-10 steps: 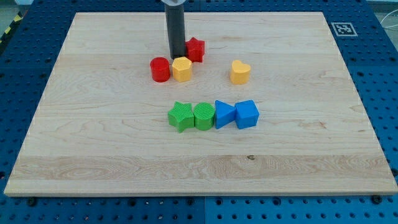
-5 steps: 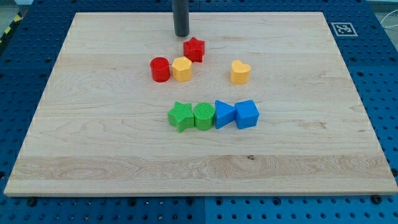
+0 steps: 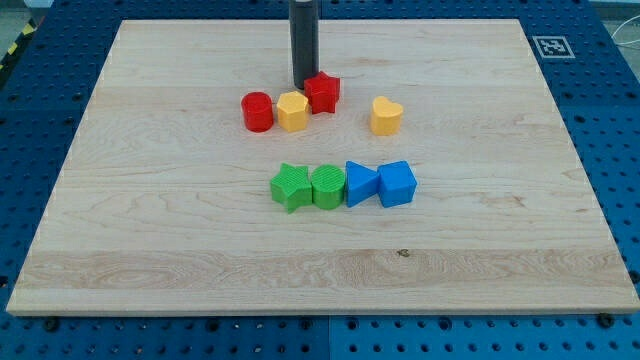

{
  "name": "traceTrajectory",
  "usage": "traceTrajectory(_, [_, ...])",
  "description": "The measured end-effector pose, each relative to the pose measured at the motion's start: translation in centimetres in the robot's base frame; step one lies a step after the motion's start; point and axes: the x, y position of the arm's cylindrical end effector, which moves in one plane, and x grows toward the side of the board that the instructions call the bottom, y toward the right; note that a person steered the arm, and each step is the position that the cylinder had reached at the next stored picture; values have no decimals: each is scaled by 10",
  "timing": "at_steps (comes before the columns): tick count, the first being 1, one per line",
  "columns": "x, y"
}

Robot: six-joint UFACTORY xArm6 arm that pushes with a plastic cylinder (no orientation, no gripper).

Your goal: Push the red star to the center of the board

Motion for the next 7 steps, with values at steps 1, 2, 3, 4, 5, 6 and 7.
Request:
traceTrajectory(1, [13, 4])
traceTrajectory(2, [25, 7])
traceTrajectory(3, [31, 7])
traceTrajectory(4, [24, 7])
traceTrajectory(5, [4, 9])
traceTrajectory(6, [-20, 15])
traceTrajectory(7, [-26, 38])
